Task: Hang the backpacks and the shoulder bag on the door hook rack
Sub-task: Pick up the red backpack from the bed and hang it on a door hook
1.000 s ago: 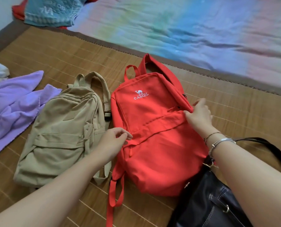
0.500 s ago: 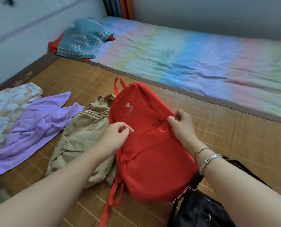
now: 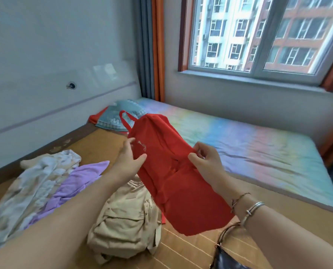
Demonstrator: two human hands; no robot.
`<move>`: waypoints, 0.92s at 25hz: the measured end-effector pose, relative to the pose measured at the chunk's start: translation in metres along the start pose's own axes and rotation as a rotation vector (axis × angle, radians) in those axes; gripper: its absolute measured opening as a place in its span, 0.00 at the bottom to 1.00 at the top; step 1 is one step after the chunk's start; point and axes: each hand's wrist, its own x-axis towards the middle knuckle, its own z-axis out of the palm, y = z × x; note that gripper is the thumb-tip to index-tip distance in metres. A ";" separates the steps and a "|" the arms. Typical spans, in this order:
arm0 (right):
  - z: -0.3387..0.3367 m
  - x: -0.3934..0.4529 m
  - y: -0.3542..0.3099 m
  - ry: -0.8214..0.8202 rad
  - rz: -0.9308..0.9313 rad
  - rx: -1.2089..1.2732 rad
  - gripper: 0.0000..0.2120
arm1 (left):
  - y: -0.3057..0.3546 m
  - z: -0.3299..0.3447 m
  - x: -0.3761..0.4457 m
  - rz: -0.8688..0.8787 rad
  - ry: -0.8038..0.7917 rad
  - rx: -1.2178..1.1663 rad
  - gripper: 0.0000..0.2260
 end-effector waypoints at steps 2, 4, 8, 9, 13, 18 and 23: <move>-0.010 -0.023 -0.043 0.054 0.008 -0.010 0.09 | 0.010 -0.027 -0.003 0.066 -0.049 0.035 0.35; -0.020 -0.045 -0.077 0.136 0.025 -0.025 0.10 | 0.020 -0.047 0.002 0.118 -0.074 0.043 0.37; -0.041 -0.095 -0.106 0.213 0.094 -0.037 0.08 | 0.043 -0.064 0.010 -0.047 -0.168 -0.232 0.33; -0.048 -0.111 -0.111 0.233 0.110 -0.043 0.08 | 0.049 -0.062 0.008 -0.083 -0.187 -0.271 0.36; -0.094 -0.182 -0.128 0.302 0.182 -0.020 0.07 | 0.069 -0.019 -0.025 -0.142 -0.317 -0.219 0.54; -0.169 -0.282 -0.158 0.422 0.224 -0.048 0.09 | 0.123 0.056 -0.110 -0.013 -0.545 -0.179 0.51; -0.259 -0.411 -0.180 0.603 0.305 -0.158 0.10 | 0.199 0.103 -0.230 0.172 -0.690 -0.315 0.30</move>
